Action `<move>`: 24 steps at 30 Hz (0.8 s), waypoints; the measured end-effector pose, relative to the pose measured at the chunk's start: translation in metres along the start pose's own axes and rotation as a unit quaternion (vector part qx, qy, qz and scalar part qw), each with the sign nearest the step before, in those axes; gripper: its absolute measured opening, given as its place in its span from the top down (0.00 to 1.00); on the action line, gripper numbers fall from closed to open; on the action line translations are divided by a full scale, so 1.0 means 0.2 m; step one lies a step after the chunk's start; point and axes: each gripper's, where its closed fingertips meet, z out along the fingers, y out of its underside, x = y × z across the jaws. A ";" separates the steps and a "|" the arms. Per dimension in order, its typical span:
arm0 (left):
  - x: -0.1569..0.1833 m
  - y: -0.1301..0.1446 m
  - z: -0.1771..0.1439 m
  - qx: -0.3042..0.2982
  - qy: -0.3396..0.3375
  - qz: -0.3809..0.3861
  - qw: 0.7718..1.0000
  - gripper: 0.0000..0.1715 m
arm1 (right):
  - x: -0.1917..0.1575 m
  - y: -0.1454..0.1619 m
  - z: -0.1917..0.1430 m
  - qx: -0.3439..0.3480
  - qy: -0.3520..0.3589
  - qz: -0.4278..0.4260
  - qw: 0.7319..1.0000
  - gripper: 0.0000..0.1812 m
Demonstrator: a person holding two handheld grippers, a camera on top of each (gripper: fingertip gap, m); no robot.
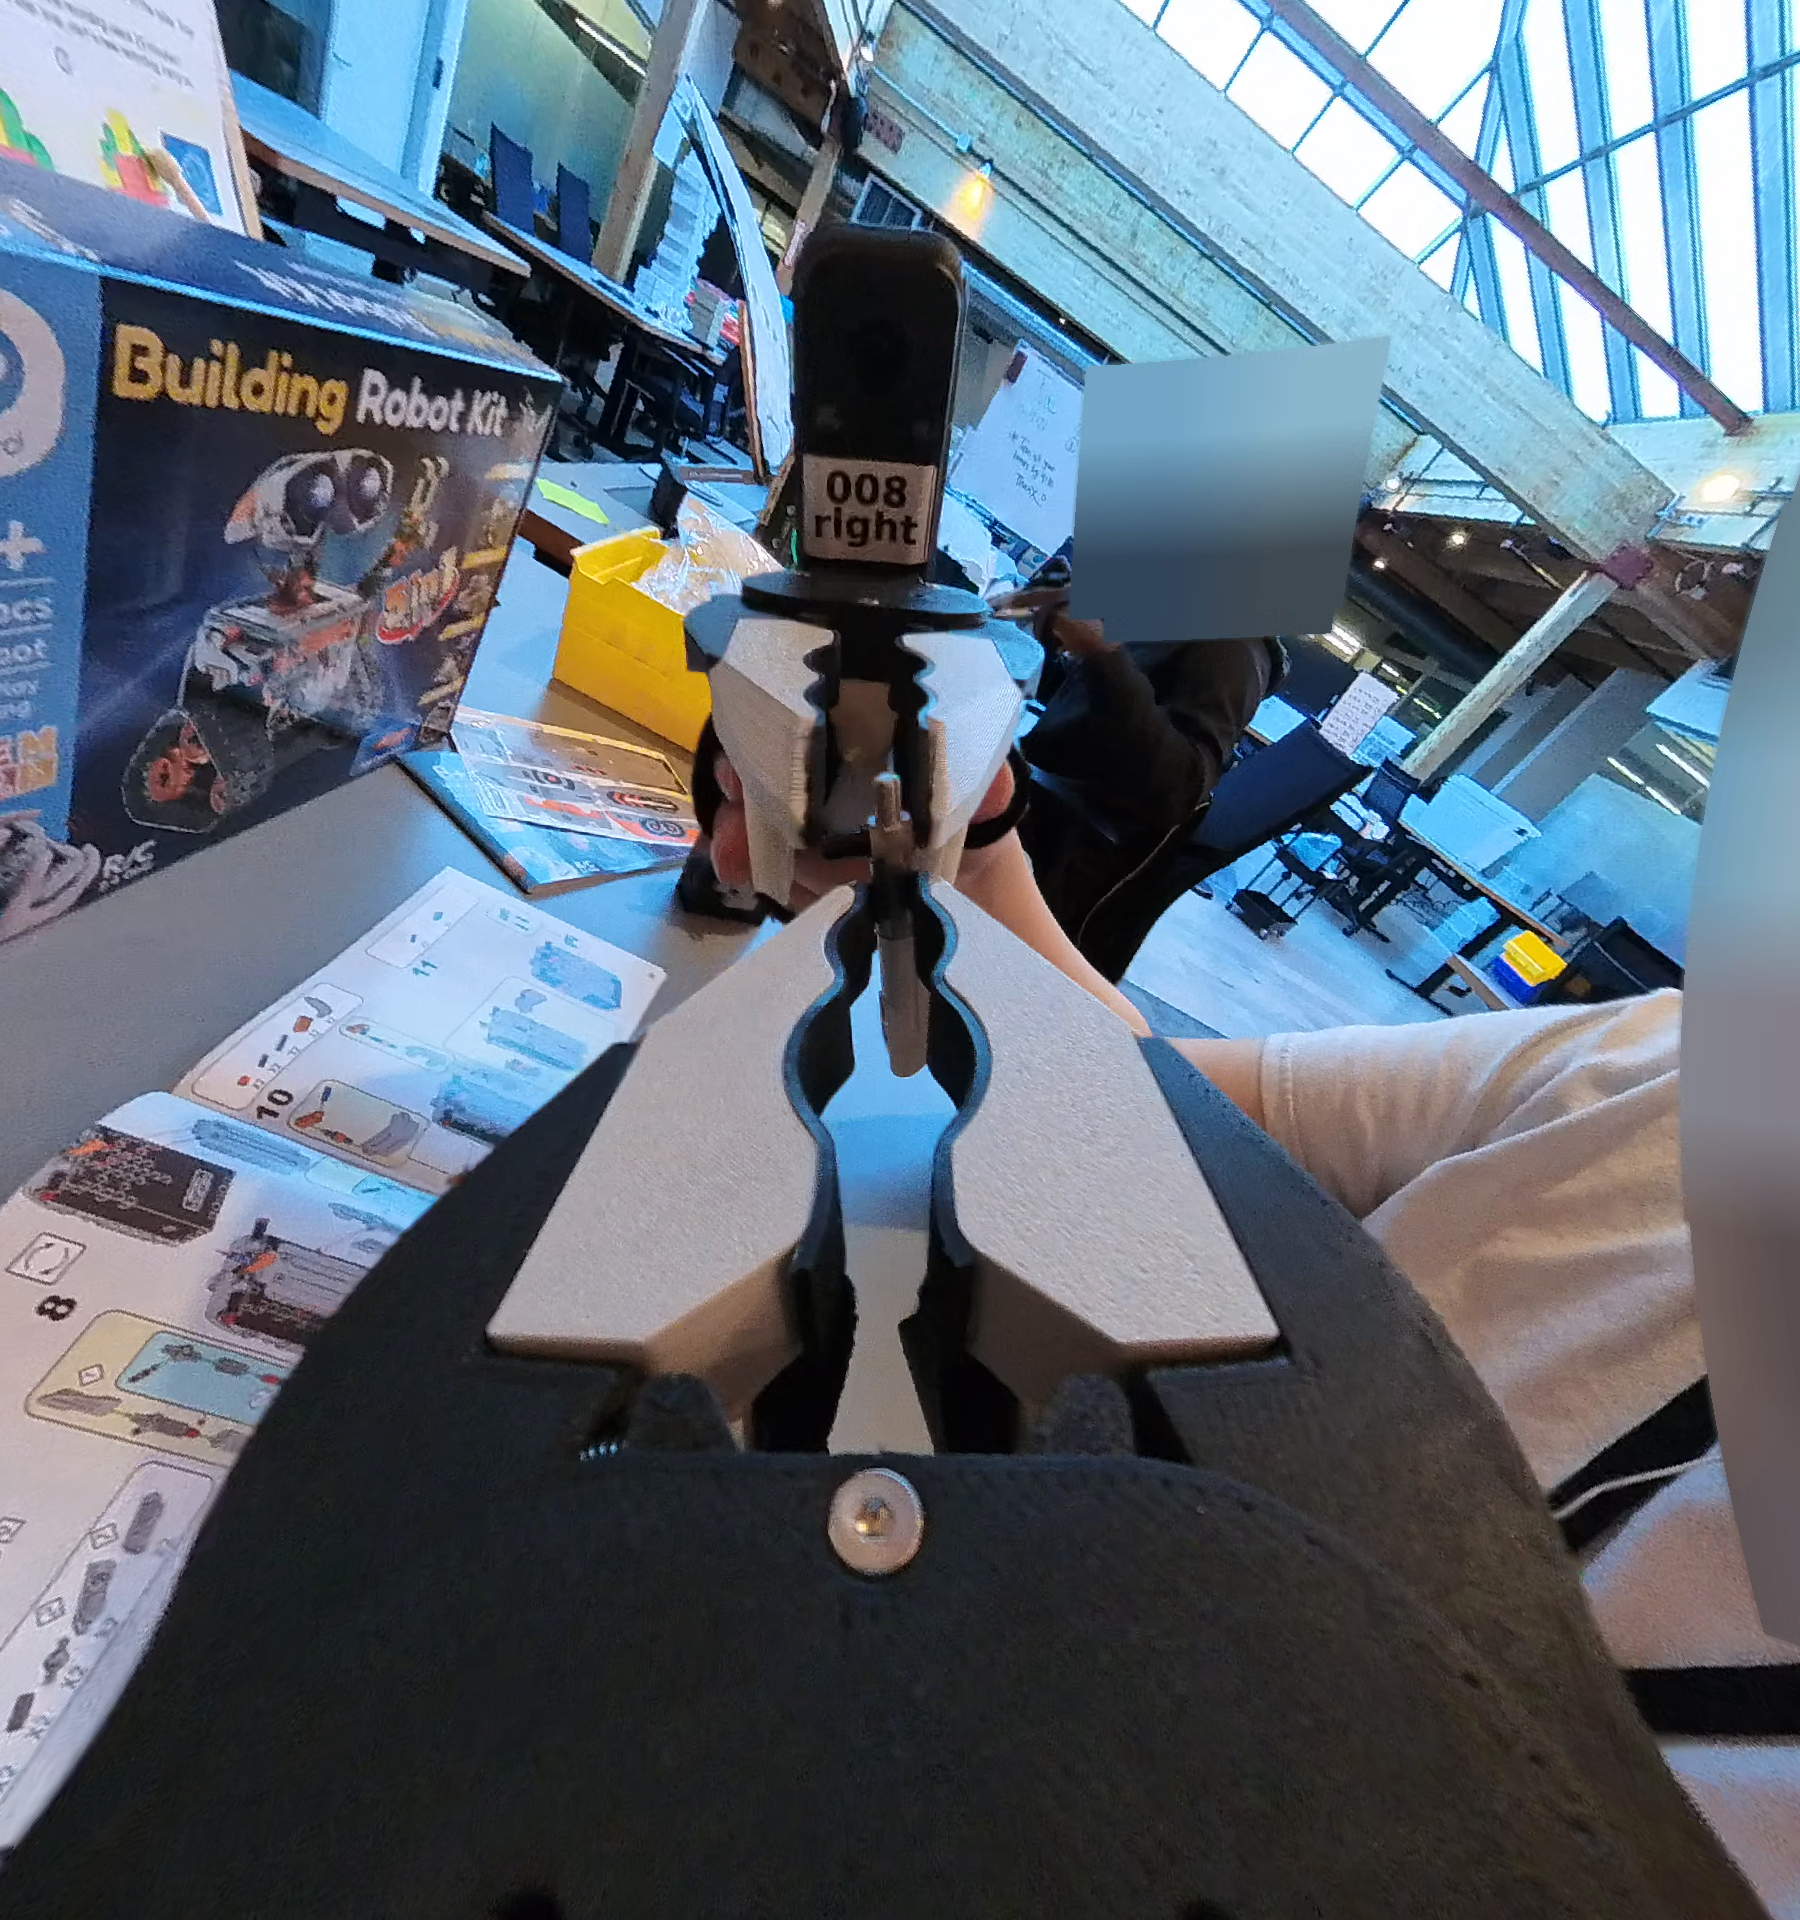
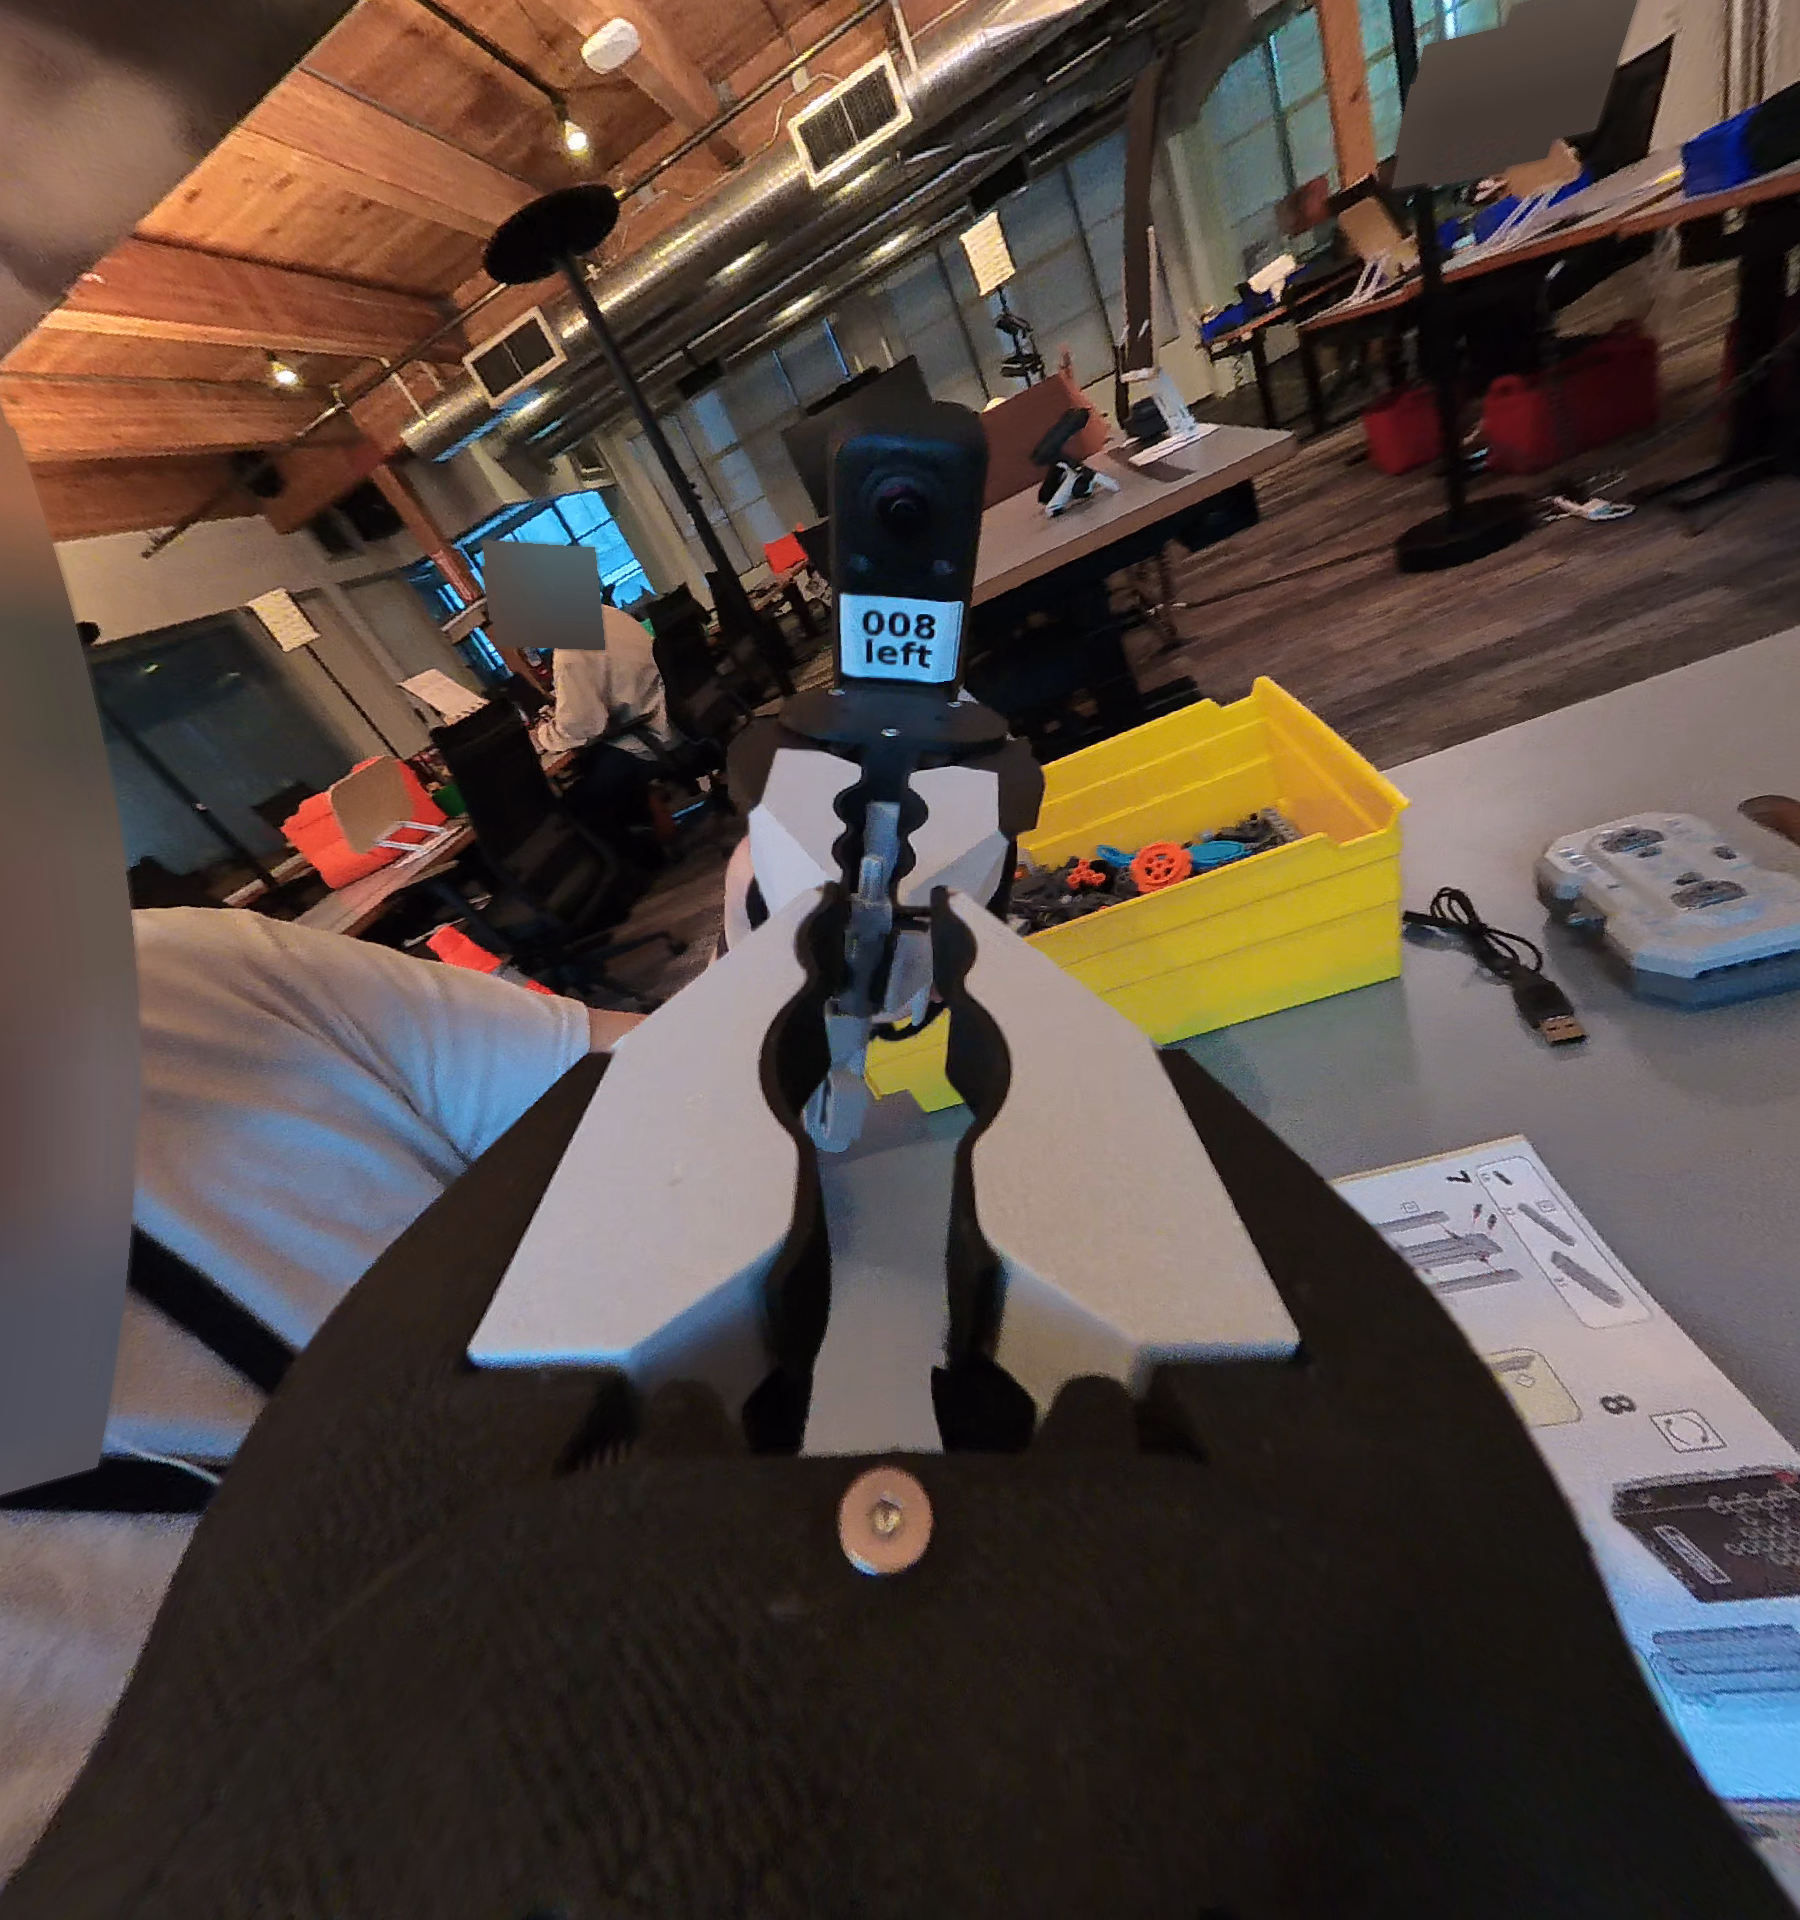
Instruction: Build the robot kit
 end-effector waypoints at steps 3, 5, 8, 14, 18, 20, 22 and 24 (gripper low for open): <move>0.00 0.00 0.00 0.000 0.008 -0.011 1.000 0.97 | 0.00 0.00 0.00 -0.001 0.003 0.001 1.000 0.92; -0.01 -0.01 -0.01 0.005 0.008 -0.013 1.000 0.98 | 0.01 -0.01 0.01 0.003 0.011 0.005 1.000 0.92; -0.02 -0.02 -0.01 0.017 0.004 -0.014 1.000 0.98 | 0.02 -0.02 0.01 0.011 0.017 0.005 1.000 0.92; -0.03 -0.03 -0.02 0.022 -0.005 -0.010 1.000 0.98 | 0.03 -0.02 0.03 0.016 0.023 -0.001 1.000 0.92; -0.03 -0.04 -0.03 0.022 -0.014 0.003 1.000 0.98 | 0.02 -0.05 0.02 0.039 0.029 -0.037 0.998 0.89; -0.03 -0.05 -0.05 0.014 -0.025 0.013 1.000 0.98 | 0.01 -0.11 0.00 0.071 0.040 -0.072 0.994 0.80; -0.04 -0.07 -0.09 0.010 -0.050 0.028 0.998 0.98 | -0.01 -0.16 -0.03 0.091 0.055 -0.108 0.988 0.79; -0.05 -0.10 -0.15 0.008 -0.078 0.045 0.996 0.97 | -0.01 -0.20 -0.09 0.112 0.079 -0.144 0.980 0.79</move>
